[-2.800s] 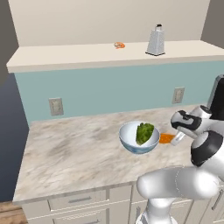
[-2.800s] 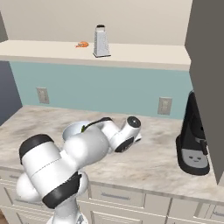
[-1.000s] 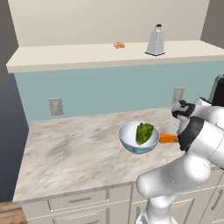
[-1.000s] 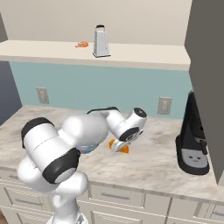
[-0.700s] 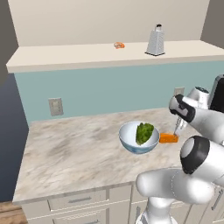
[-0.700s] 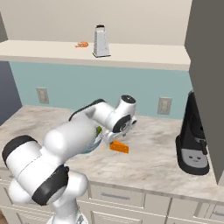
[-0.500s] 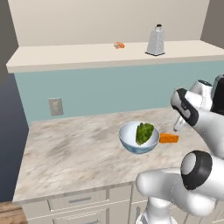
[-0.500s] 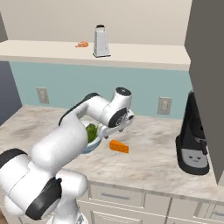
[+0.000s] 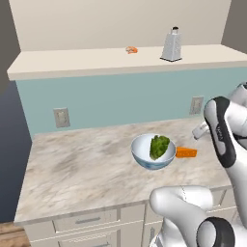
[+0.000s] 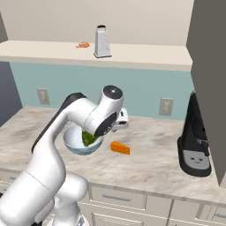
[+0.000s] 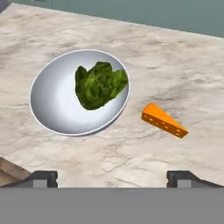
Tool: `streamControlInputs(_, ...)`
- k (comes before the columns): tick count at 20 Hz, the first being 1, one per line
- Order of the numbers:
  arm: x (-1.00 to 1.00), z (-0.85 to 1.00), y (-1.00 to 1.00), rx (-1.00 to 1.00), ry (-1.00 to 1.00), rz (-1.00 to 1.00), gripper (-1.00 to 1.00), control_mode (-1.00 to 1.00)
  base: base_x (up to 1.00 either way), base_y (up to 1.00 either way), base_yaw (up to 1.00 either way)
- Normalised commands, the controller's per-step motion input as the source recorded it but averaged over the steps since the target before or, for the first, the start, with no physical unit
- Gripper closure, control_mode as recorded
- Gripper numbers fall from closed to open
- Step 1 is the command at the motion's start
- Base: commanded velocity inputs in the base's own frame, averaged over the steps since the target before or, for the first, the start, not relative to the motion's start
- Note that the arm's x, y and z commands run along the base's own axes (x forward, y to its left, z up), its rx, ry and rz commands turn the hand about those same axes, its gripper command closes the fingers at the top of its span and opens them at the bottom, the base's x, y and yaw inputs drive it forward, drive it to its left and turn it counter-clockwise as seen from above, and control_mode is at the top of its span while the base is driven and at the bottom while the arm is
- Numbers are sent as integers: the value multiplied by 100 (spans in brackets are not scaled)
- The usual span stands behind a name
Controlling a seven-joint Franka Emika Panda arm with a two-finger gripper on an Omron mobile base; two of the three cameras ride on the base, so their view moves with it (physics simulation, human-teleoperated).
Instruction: Pick the cheese from the fridge and the cheese grater from the cabinet and place them next to the salad bowl.
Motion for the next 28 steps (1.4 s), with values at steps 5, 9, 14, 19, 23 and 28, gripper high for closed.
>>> streamControlInputs(5, -40, 79, 21, 1, -50, -31, -100, -100, 0, 0, 0)
streamControlInputs(9, -22, 100, 15, 0, -31, -29, -100, -100, 0, 0, 0)
streamControlInputs(14, -28, 100, 0, 10, -14, -21, -100, -100, 0, 0, 0)
streamControlInputs(19, -44, 100, 0, 14, -8, 0, -100, -100, 0, 0, 0)
streamControlInputs(23, 0, 100, 0, 4, 6, 11, -100, -100, 0, 0, 0)
streamControlInputs(28, 0, 91, 0, 0, 3, 10, -100, -100, 0, 0, 0)
